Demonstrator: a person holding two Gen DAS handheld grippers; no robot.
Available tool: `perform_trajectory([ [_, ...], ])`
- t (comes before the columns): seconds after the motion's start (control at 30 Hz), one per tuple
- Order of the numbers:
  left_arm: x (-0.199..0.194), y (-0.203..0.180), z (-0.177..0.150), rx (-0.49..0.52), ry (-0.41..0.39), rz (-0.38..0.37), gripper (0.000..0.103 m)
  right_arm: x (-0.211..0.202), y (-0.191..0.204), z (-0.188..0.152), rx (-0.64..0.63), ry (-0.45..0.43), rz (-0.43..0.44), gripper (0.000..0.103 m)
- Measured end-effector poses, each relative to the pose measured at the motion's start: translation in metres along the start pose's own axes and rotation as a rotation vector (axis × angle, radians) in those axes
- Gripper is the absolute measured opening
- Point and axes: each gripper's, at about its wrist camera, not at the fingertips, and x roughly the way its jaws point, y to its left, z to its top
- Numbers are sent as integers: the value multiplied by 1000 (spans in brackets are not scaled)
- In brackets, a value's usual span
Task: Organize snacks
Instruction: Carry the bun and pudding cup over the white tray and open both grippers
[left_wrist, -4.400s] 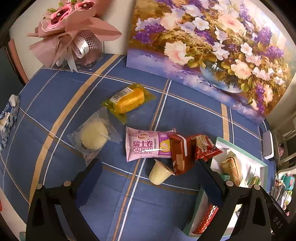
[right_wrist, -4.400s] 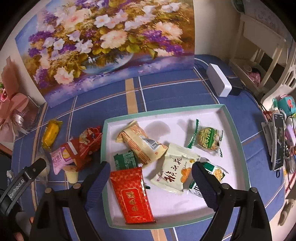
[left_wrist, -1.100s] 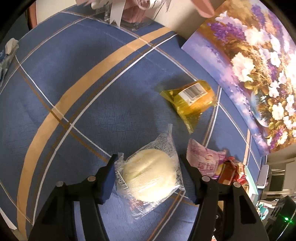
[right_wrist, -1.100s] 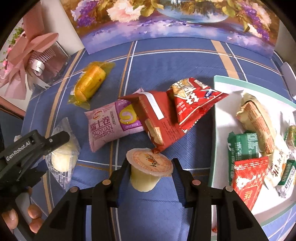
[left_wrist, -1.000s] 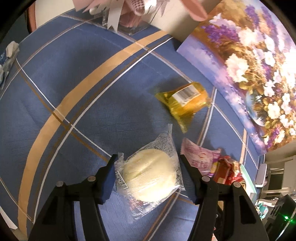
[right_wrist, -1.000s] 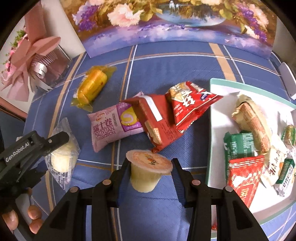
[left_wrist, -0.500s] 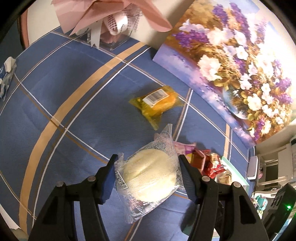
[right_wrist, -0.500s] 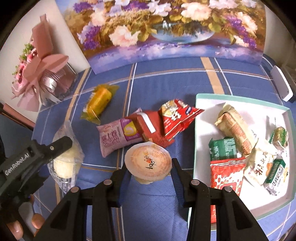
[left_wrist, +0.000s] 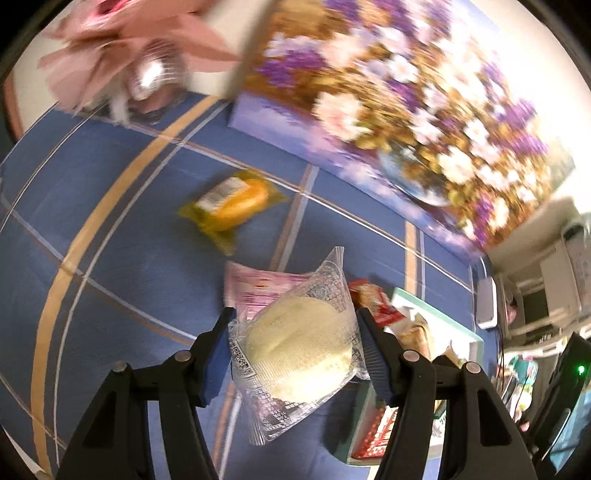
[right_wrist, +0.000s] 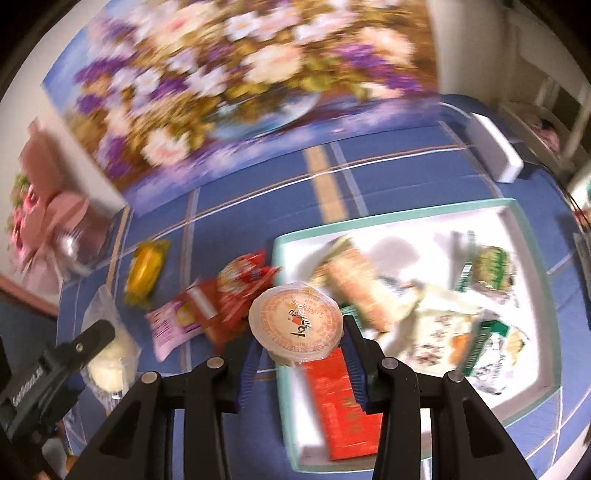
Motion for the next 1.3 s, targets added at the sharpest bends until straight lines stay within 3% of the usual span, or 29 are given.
perform_trajectory([
  [0.47, 66, -110, -19, 246, 107, -30, 65, 2, -91, 20, 187, -20, -67, 44],
  [0.83, 92, -187, -50, 368, 159, -73, 66, 5, -155, 24, 303, -18, -131, 44],
  [1.3, 90, -191, -55, 329, 180, -115, 75, 11, -158, 22, 311, 13, -95, 44],
])
